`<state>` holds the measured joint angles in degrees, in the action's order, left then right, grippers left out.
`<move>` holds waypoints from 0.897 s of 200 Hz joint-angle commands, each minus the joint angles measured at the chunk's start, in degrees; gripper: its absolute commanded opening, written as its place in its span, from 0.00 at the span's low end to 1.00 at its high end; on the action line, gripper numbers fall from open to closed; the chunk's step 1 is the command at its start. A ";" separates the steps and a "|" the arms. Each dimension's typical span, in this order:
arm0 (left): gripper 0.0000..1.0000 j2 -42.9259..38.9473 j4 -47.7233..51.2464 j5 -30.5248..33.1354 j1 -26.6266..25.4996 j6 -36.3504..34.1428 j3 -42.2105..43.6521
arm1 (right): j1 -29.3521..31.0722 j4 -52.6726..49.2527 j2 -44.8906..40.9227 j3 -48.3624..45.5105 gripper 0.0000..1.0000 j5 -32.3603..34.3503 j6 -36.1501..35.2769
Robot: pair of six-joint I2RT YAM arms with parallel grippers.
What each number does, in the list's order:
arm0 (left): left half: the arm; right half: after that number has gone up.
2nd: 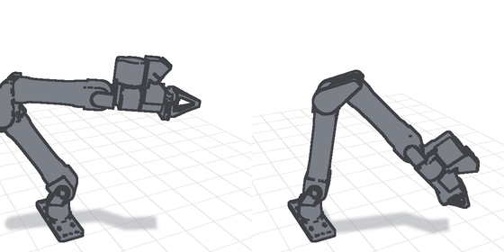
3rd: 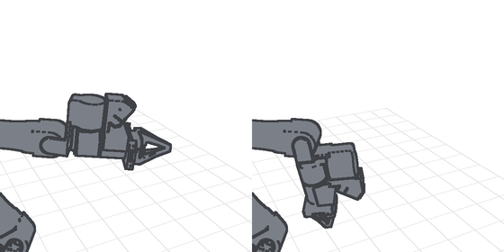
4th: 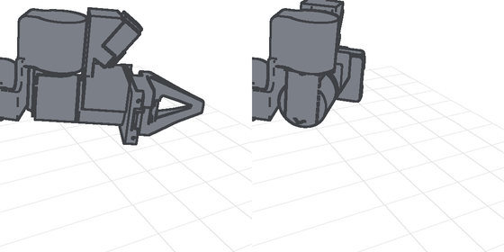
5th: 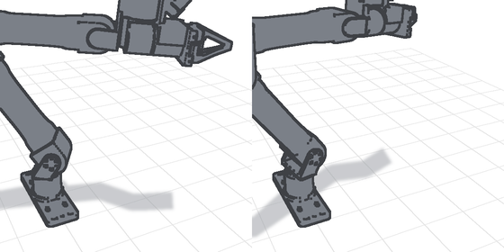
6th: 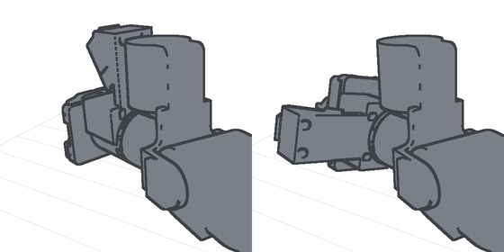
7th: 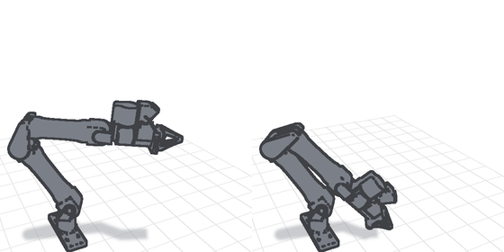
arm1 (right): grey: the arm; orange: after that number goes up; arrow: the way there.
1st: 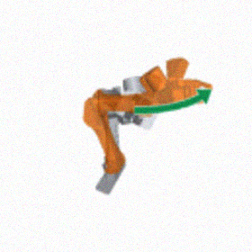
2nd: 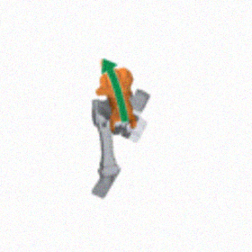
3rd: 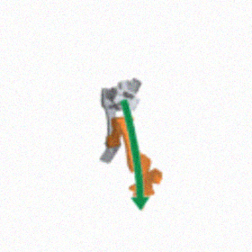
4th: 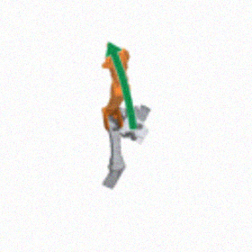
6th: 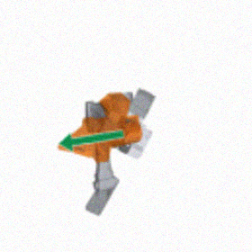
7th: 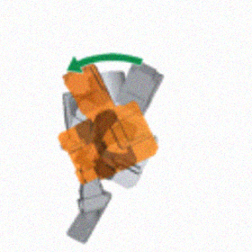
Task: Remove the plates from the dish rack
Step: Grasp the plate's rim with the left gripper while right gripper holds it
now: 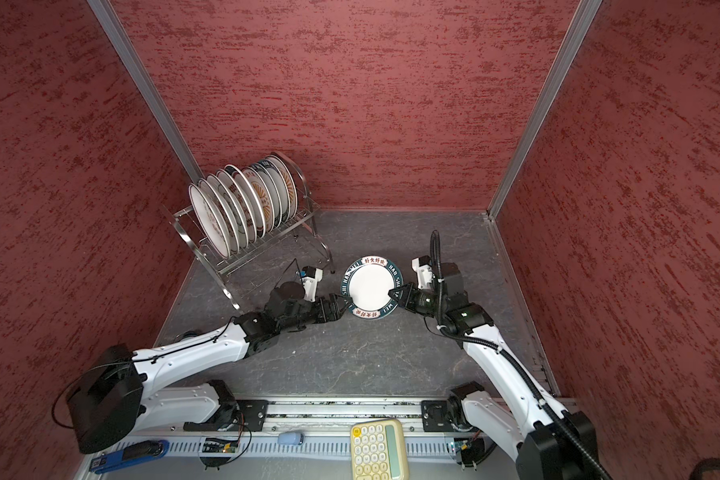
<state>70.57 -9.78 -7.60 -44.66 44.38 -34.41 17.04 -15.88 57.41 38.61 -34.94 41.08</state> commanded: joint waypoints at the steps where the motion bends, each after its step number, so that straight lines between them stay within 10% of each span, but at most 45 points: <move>1: 0.90 0.80 -6.75 -4.44 2.15 0.91 1.68 | -0.25 10.19 0.93 -0.96 0.00 -6.51 4.14; 179: 0.16 7.21 -16.12 -13.11 4.72 2.87 2.86 | -0.30 27.22 9.70 -6.09 0.05 -15.34 8.42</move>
<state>76.12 -25.78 -19.88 -39.77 48.66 -31.64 16.27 5.50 66.48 32.21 -47.83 49.12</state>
